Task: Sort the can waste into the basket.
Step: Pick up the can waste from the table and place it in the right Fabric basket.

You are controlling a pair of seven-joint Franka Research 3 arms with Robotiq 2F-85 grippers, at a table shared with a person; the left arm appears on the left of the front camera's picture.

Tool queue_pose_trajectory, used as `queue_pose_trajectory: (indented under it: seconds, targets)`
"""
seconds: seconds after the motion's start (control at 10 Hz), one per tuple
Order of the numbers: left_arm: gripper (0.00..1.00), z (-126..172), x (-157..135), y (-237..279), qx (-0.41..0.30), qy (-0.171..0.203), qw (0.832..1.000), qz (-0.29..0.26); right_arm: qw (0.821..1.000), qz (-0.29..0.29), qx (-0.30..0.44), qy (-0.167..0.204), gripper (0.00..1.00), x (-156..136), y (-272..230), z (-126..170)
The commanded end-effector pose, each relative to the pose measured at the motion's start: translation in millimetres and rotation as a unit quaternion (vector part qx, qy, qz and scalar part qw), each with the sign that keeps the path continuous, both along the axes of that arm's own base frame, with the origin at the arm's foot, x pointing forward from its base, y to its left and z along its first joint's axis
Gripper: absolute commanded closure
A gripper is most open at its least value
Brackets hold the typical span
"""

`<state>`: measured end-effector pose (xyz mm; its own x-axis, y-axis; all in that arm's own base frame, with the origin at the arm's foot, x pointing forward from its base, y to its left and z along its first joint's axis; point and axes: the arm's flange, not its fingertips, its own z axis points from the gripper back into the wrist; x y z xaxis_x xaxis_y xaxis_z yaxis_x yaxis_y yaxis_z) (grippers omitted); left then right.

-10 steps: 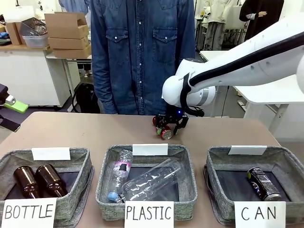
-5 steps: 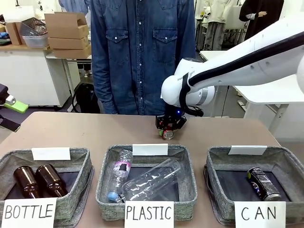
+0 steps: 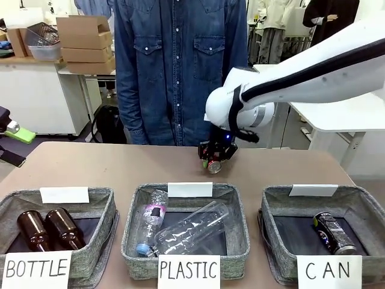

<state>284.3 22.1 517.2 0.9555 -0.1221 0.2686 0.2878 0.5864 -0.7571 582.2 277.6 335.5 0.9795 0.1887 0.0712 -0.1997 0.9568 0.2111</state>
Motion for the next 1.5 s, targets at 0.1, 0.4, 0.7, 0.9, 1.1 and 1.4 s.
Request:
queue_pose_trajectory:
  seconds: [0.1, 0.4, 0.7, 0.9, 1.1, 1.4]
  targets:
    - [0.00, 0.3, -2.4, 0.3, 0.001, 0.004, 1.000, 0.000, 0.998, 0.041, 0.031, 0.044, 1.00, -48.4, -81.6, 104.0]
    - [0.00, 0.3, -2.4, 0.3, 0.001, 0.004, 1.000, 0.000, 0.985, 0.119, 0.047, 0.112, 1.00, -134.9, -143.3, 170.9]
    - [0.00, 0.3, -2.4, 0.3, 0.001, 0.004, 1.000, 0.000, 0.974, 0.152, 0.055, 0.157, 0.83, -228.7, -182.9, 175.0]
    - [0.00, 0.3, -2.4, 0.3, 0.001, 0.004, 1.000, 0.000, 0.974, 0.152, 0.061, 0.159, 0.83, -277.8, -210.9, 154.3]
    - [0.00, 0.3, -2.4, 0.3, 0.001, 0.004, 1.000, 0.000, 0.977, 0.125, 0.092, 0.143, 0.83, -300.0, -228.8, 128.7]
    - [0.00, 0.3, -2.4, 0.3, 0.001, 0.004, 1.000, 0.000, 0.981, 0.116, 0.100, 0.122, 0.83, -297.7, -231.5, 118.1]
